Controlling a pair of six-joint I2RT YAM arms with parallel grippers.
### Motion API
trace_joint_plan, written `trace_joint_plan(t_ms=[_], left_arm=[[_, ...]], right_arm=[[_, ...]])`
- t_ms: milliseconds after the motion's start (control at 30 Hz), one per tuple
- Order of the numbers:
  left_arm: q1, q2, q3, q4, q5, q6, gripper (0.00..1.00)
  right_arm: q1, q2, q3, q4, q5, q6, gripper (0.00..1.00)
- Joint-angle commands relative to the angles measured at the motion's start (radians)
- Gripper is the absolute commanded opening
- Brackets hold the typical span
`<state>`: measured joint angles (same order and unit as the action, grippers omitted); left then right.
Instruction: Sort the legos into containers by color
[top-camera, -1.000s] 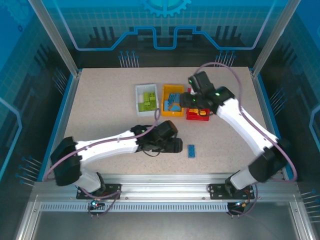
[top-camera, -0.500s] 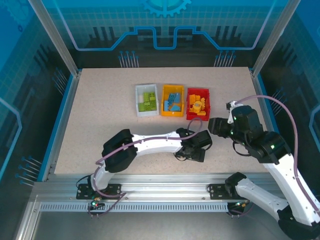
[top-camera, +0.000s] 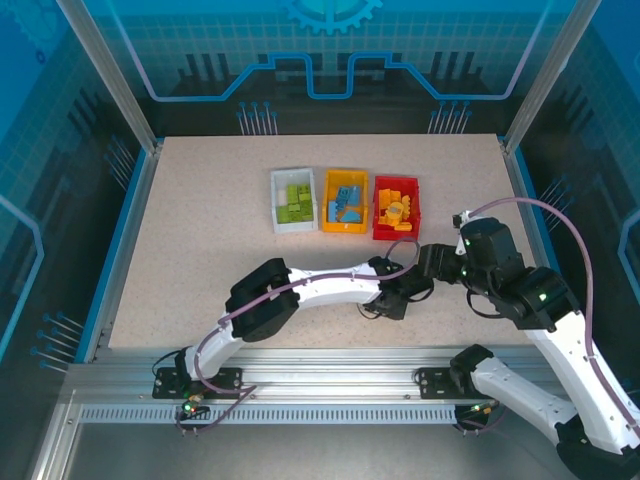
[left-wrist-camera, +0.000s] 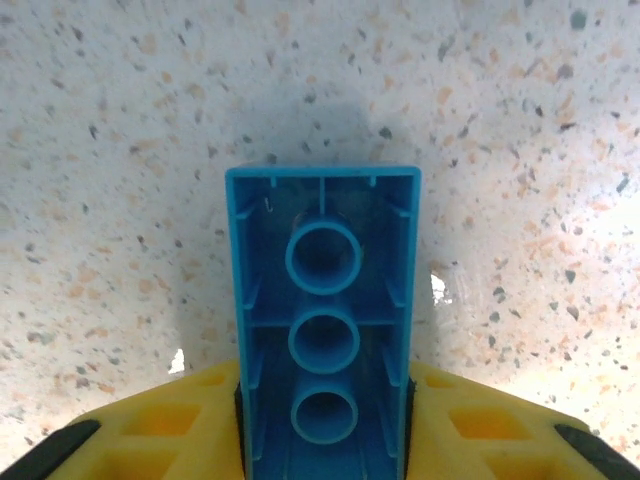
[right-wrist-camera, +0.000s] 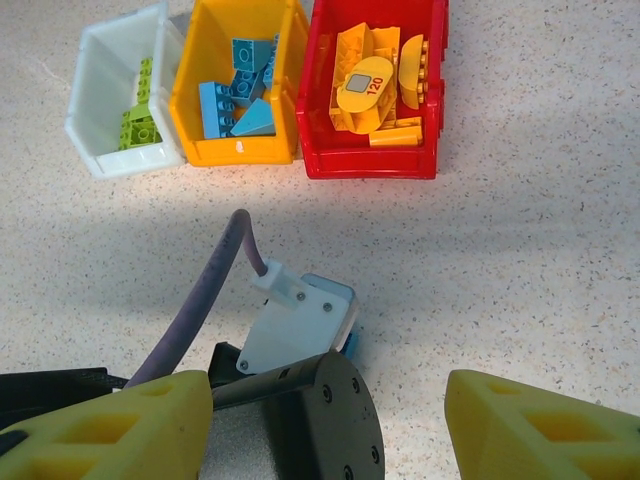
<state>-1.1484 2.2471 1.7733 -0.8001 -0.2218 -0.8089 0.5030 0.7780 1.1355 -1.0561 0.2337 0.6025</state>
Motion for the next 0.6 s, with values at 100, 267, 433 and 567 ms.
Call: trace_joint_plan(t_ms=[100, 267, 433, 567], left_arm=[[0.02, -0.047, -0.014, -0.015, -0.11, 0.021, 0.31], [0.084, -0.202, -0.109, 0.008, -0.129, 0.047, 0.3], [0.19, -0.295, -0.137, 0.029, -0.072, 0.131, 0.3], [0.3, -0.313, -0.12, 0.054, 0.007, 0.197, 0.3]], right_arm=[[-0.008, -0.013, -0.02, -0.01, -0.022, 0.001, 0.64], [-0.009, -0.013, -0.036, 0.043, -0.097, -0.043, 0.63], [-0.003, 0.012, -0.068, 0.166, -0.293, -0.093, 0.64], [0.027, 0.03, -0.078, 0.257, -0.329, -0.082, 0.64]])
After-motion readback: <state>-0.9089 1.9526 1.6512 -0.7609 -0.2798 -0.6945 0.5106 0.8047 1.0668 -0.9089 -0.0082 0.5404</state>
